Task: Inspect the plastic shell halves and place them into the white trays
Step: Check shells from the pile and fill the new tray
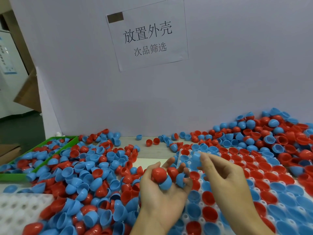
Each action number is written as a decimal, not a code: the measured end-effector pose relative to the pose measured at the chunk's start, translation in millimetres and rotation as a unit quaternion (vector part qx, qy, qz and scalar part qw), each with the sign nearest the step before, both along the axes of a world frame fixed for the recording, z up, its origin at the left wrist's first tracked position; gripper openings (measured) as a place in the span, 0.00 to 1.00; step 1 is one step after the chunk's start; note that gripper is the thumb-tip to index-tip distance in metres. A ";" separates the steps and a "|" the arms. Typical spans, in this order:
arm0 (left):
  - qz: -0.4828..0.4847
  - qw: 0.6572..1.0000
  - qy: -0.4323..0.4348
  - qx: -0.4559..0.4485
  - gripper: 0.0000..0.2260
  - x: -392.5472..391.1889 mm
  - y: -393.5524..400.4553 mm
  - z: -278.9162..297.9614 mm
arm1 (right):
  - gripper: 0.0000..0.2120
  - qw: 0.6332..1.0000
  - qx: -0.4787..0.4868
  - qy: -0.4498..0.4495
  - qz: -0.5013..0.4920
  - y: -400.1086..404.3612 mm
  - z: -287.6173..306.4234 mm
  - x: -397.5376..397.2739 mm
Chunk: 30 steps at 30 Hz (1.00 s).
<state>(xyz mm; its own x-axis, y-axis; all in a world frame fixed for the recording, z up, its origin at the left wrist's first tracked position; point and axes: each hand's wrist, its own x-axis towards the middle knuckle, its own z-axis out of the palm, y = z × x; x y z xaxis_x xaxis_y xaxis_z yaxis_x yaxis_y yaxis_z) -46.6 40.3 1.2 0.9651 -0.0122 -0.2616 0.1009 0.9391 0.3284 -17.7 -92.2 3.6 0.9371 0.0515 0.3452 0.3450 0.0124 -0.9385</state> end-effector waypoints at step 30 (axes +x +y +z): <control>0.112 0.990 0.067 0.059 0.14 4.0 3.8 -3.3 | 0.18 0.920 -0.322 -0.207 0.085 17.4 -17.0 -8.4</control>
<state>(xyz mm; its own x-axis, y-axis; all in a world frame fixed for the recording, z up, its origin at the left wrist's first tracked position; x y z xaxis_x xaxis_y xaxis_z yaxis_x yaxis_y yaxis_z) -42.5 44.1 -2.1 0.8972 0.2353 -0.3736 -0.0551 0.8992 0.4340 -26.2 -74.7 -13.5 0.6917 0.5041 0.5171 0.7189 -0.4130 -0.5591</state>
